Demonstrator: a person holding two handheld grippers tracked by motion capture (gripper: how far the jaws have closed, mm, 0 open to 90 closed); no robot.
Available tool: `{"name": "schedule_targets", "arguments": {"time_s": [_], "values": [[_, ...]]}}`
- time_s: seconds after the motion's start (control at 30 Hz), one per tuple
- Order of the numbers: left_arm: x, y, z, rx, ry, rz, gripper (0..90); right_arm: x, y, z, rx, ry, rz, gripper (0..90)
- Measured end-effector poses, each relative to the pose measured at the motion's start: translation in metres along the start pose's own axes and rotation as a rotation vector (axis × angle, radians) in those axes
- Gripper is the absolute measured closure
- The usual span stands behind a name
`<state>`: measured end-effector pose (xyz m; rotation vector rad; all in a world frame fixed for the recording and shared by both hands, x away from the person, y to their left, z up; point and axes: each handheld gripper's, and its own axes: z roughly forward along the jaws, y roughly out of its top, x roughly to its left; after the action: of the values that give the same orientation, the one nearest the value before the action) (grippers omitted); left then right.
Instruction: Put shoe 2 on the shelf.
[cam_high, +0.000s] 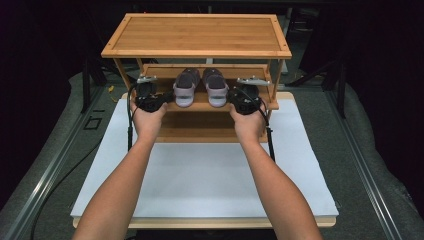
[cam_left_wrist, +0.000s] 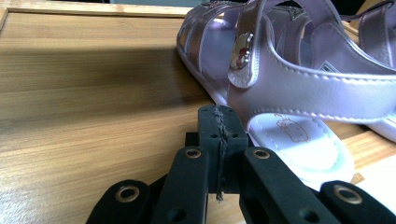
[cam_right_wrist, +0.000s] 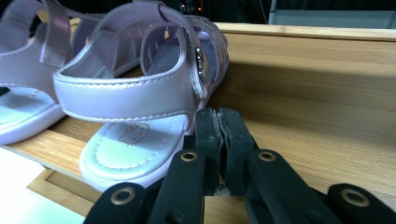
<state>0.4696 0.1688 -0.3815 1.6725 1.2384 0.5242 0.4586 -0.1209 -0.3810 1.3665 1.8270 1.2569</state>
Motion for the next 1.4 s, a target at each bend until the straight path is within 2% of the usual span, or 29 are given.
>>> {"name": "schedule_targets", "arguments": {"time_s": [0.13,0.27,0.37,0.53,0.57,0.73,0.9,1.03,1.07,1.17,1.2,1.3,1.37,1.4], "values": [[-0.003,0.002,0.005,0.008,-0.01,-0.005,90.0,0.001,0.001,0.005,0.009,-0.032,-0.008,86.0],[-0.006,0.001,0.008,0.012,-0.012,-0.008,90.0,0.004,0.004,0.007,0.007,-0.004,0.005,88.1],[-0.007,0.001,0.008,0.012,-0.016,-0.008,90.0,0.007,0.004,0.008,0.003,-0.017,0.008,89.8],[-0.012,0.001,0.01,0.014,-0.022,0.001,90.0,0.009,0.003,0.009,0.007,0.007,0.021,90.0],[-0.012,0.001,0.01,0.018,-0.025,0.012,90.0,0.01,0.003,0.009,0.006,0.008,0.026,90.0],[-0.011,0.0,0.011,0.022,-0.021,0.006,90.0,0.015,-0.001,0.01,-0.005,0.043,0.061,90.0],[-0.011,0.001,0.011,0.025,-0.023,0.008,90.0,0.018,-0.003,0.012,-0.005,0.028,0.051,90.0],[-0.014,0.001,0.014,0.027,-0.031,0.0,90.0,0.02,-0.004,0.014,-0.002,0.044,0.06,90.0],[-0.015,0.001,0.014,0.031,-0.026,0.002,90.0,0.021,-0.004,0.014,0.001,0.063,0.061,90.0],[-0.018,0.004,0.015,0.042,-0.01,0.016,90.0,0.022,-0.004,0.014,0.0,0.059,0.063,90.0],[-0.021,0.006,0.016,0.046,0.002,0.035,90.0,0.024,-0.004,0.014,-0.002,0.051,0.062,90.0],[-0.021,0.009,0.02,0.048,-0.009,0.045,90.0,0.024,-0.004,0.014,0.0,0.044,0.04,90.0],[-0.019,0.01,0.022,0.046,-0.022,0.037,90.0,0.023,-0.004,0.014,-0.002,0.05,0.032,90.0],[-0.018,0.01,0.022,0.046,-0.026,0.028,90.0,0.023,-0.003,0.015,-0.006,0.022,0.022,90.0]]}}
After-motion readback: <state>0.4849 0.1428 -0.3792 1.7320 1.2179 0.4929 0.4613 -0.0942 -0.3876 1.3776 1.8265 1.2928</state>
